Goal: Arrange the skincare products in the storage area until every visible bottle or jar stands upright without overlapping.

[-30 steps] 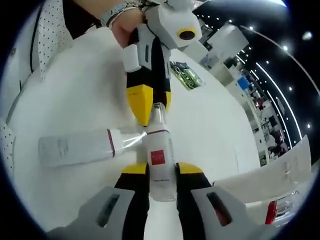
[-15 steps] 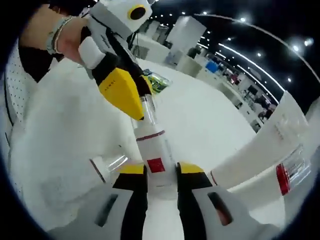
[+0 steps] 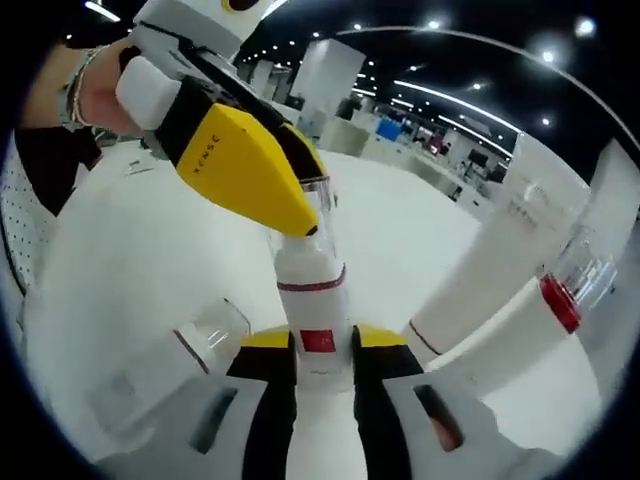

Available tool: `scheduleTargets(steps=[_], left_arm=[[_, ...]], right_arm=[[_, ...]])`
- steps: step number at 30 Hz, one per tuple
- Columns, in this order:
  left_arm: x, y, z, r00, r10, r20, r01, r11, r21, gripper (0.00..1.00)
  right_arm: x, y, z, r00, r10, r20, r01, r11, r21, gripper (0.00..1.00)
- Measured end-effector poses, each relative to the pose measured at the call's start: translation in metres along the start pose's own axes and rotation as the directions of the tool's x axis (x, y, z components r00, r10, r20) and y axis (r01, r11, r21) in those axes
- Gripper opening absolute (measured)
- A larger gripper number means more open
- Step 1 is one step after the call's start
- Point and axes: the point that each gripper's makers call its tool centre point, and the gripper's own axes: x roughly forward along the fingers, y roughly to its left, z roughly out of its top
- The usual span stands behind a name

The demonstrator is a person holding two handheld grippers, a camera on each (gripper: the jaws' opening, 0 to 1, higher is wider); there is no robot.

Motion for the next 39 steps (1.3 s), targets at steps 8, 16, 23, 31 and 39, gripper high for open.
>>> scheduleTargets(steps=[8, 16, 23, 31, 39], left_arm=[[0.026, -0.021, 0.012, 0.999, -0.017, -0.039, 0.022, 0.991, 0.132, 0.19], [0.040, -0.020, 0.017, 0.998, 0.004, -0.067, 0.007, 0.985, 0.173, 0.19], [0.044, -0.018, 0.014, 0.997, 0.002, -0.077, 0.008, 0.992, 0.128, 0.20], [0.040, -0.021, -0.003, 0.990, -0.024, -0.137, 0.044, 0.988, 0.147, 0.28], [0.015, -0.011, 0.016, 1.000, 0.024, 0.003, -0.025, 0.996, 0.083, 0.31]], right_arm=[[-0.006, -0.008, -0.011, 0.999, -0.040, -0.001, 0.039, 0.989, 0.143, 0.18], [-0.005, -0.013, -0.015, 0.998, -0.048, 0.031, 0.037, 0.959, 0.280, 0.18], [-0.004, -0.011, -0.015, 0.997, -0.049, 0.054, 0.027, 0.936, 0.350, 0.18], [-0.005, -0.010, -0.016, 0.997, -0.056, 0.052, 0.034, 0.933, 0.359, 0.18], [-0.007, -0.015, -0.020, 0.995, -0.096, 0.031, 0.078, 0.923, 0.377, 0.18]])
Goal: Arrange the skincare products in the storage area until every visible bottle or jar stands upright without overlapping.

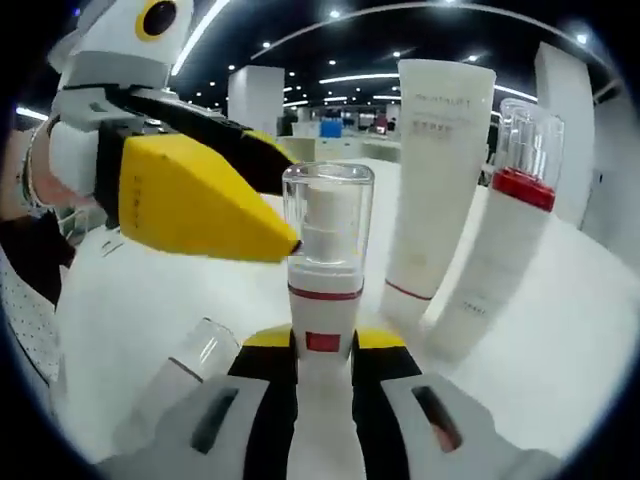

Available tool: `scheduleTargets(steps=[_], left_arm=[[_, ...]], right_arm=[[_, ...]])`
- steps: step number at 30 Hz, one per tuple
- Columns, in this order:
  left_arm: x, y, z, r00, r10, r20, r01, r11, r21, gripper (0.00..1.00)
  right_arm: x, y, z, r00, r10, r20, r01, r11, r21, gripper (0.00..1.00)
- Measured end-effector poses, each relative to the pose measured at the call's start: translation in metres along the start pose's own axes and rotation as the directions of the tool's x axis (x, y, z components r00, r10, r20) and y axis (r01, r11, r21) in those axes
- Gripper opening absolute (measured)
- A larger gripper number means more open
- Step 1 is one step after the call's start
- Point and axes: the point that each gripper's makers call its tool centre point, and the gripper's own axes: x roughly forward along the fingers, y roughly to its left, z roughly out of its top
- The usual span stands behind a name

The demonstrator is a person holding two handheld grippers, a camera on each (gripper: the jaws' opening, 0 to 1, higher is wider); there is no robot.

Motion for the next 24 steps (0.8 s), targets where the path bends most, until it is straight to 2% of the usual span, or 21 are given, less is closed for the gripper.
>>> scheduleTargets(steps=[2, 4, 7, 12, 14, 16, 19, 21, 23, 24], left_arm=[[-0.015, 0.002, -0.006, 0.999, -0.009, 0.039, 0.012, 0.996, -0.083, 0.30], [-0.024, 0.007, -0.018, 0.999, 0.003, 0.043, 0.003, 0.992, -0.129, 0.30], [-0.041, 0.022, -0.042, 0.997, 0.073, 0.037, -0.064, 0.976, -0.209, 0.30], [-0.067, 0.030, -0.068, 0.993, 0.115, 0.028, -0.103, 0.959, -0.266, 0.30], [-0.082, 0.037, -0.085, 0.987, 0.162, 0.015, -0.152, 0.949, -0.277, 0.30], [-0.092, 0.040, -0.094, 0.981, 0.194, 0.025, -0.179, 0.941, -0.288, 0.30], [-0.104, 0.047, -0.107, 0.963, 0.260, 0.067, -0.225, 0.917, -0.330, 0.31], [-0.109, 0.054, -0.115, 0.941, 0.318, 0.114, -0.270, 0.911, -0.310, 0.33], [-0.114, 0.059, -0.123, 0.917, 0.366, 0.161, -0.309, 0.904, -0.295, 0.36], [-0.116, 0.058, -0.131, 0.912, 0.375, 0.166, -0.316, 0.901, -0.296, 0.36]], right_arm=[[-0.002, -0.006, -0.001, 0.999, -0.033, 0.004, 0.033, 0.999, 0.019, 0.18], [-0.003, -0.009, -0.001, 0.999, -0.044, 0.005, 0.044, 0.999, 0.024, 0.18], [-0.006, -0.015, -0.002, 0.997, -0.074, 0.005, 0.074, 0.997, 0.035, 0.18], [-0.011, -0.025, -0.005, 0.990, -0.145, 0.001, 0.144, 0.987, 0.077, 0.18], [-0.011, -0.026, -0.006, 0.988, -0.156, -0.005, 0.156, 0.985, 0.078, 0.18], [-0.012, -0.027, -0.006, 0.986, -0.166, -0.011, 0.166, 0.982, 0.085, 0.18], [-0.015, -0.036, -0.008, 0.975, -0.222, -0.019, 0.222, 0.968, 0.113, 0.18], [-0.016, -0.044, -0.010, 0.964, -0.266, -0.026, 0.268, 0.955, 0.129, 0.18], [-0.014, -0.045, -0.010, 0.964, -0.265, -0.020, 0.265, 0.954, 0.138, 0.18], [-0.014, -0.045, -0.010, 0.963, -0.268, -0.020, 0.268, 0.954, 0.133, 0.18]])
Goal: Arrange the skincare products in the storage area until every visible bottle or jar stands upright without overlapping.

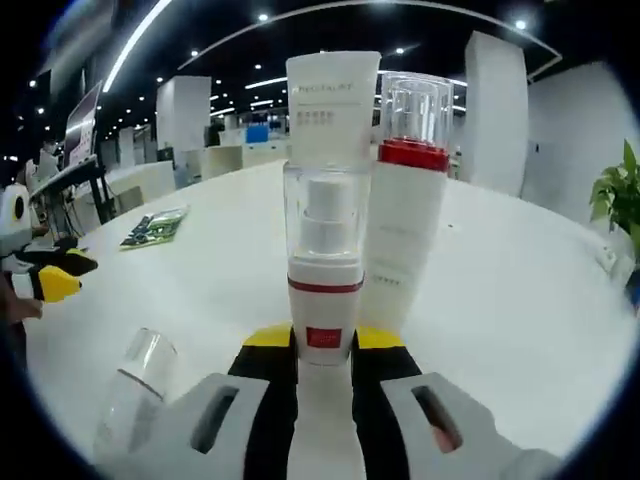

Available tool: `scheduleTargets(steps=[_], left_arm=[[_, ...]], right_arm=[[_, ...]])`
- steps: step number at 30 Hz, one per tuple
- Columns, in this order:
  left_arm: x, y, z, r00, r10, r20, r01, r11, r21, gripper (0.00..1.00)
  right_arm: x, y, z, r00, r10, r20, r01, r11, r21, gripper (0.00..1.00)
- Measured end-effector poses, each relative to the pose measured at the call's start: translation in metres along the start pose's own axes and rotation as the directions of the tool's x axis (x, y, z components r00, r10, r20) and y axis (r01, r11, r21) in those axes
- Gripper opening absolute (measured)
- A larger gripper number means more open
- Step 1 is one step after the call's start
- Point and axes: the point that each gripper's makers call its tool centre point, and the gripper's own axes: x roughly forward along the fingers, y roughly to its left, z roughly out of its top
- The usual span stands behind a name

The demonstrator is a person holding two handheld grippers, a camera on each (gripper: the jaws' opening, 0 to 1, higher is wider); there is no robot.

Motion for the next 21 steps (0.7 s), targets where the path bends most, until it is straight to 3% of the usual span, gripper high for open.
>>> scheduleTargets(steps=[3, 7, 10, 13, 17, 21], left_arm=[[-0.006, 0.005, -0.013, 1.000, 0.016, 0.012, -0.015, 0.999, -0.034, 0.37], [-0.013, 0.009, -0.016, 0.998, 0.044, 0.053, -0.044, 0.999, -0.006, 0.39], [-0.012, 0.011, -0.021, 0.997, 0.055, 0.055, -0.054, 0.998, -0.019, 0.39], [-0.012, 0.027, -0.022, 0.987, 0.148, 0.067, -0.153, 0.986, 0.067, 0.39], [-0.009, 0.019, -0.026, 0.993, 0.107, 0.048, -0.110, 0.992, 0.054, 0.41], [-0.006, 0.015, -0.038, 0.996, 0.093, -0.010, -0.091, 0.989, 0.118, 0.40]], right_arm=[[0.000, -0.002, -0.002, 1.000, -0.024, -0.008, 0.024, 1.000, 0.005, 0.18], [-0.001, -0.014, -0.006, 0.994, -0.103, -0.022, 0.104, 0.993, 0.056, 0.18], [0.000, -0.015, -0.008, 0.992, -0.119, -0.028, 0.121, 0.990, 0.068, 0.18], [0.001, -0.017, -0.010, 0.988, -0.149, -0.042, 0.152, 0.984, 0.095, 0.18], [0.003, -0.026, -0.012, 0.974, -0.214, -0.069, 0.222, 0.965, 0.138, 0.18], [0.004, -0.028, -0.013, 0.967, -0.242, -0.082, 0.252, 0.955, 0.153, 0.18]])
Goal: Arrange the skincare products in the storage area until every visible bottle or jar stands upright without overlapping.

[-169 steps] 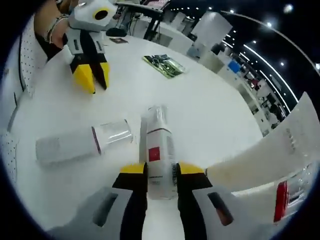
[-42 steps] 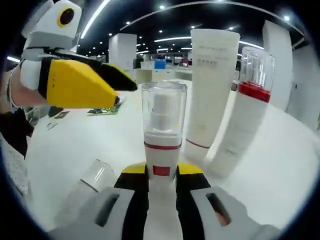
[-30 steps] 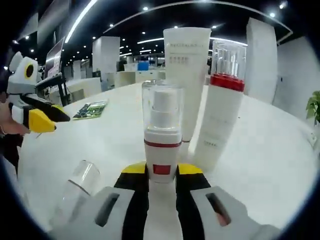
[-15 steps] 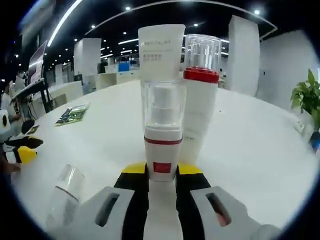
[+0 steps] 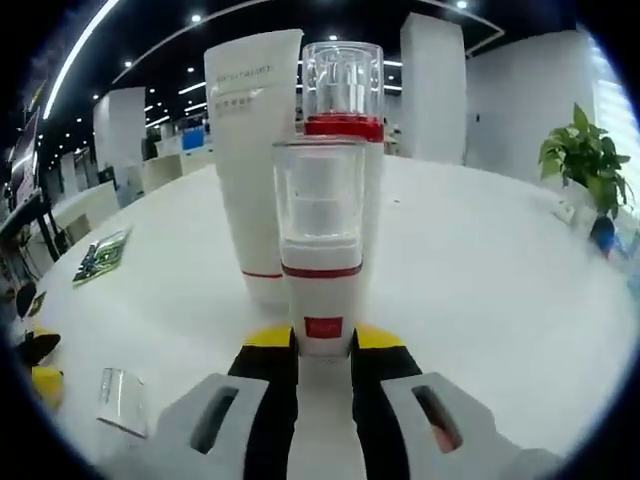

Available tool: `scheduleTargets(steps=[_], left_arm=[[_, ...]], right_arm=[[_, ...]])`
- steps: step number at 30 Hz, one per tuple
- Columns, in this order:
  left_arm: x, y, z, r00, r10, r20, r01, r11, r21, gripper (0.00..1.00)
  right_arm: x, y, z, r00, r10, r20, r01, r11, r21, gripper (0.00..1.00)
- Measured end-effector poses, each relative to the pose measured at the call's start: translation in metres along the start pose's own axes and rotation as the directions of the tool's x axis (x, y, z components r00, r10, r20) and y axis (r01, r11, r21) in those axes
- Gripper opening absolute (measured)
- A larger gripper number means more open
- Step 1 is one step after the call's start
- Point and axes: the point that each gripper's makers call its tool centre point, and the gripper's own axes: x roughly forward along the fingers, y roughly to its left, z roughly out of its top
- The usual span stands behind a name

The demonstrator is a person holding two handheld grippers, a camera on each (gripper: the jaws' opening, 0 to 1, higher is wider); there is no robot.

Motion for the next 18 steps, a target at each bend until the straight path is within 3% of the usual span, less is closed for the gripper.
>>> scheduleTargets(steps=[2, 18], left_arm=[[0.0009, -0.0009, -0.0031, 1.000, 0.010, -0.016, -0.010, 0.999, 0.039, 0.40], [0.0019, 0.0033, -0.0043, 1.000, 0.021, -0.015, -0.021, 0.999, 0.039, 0.41]], right_arm=[[0.0009, -0.0008, -0.0008, 1.000, -0.015, -0.004, 0.015, 1.000, -0.002, 0.18], [0.0056, -0.0058, -0.0066, 0.998, -0.055, -0.039, 0.056, 0.998, 0.009, 0.18]])
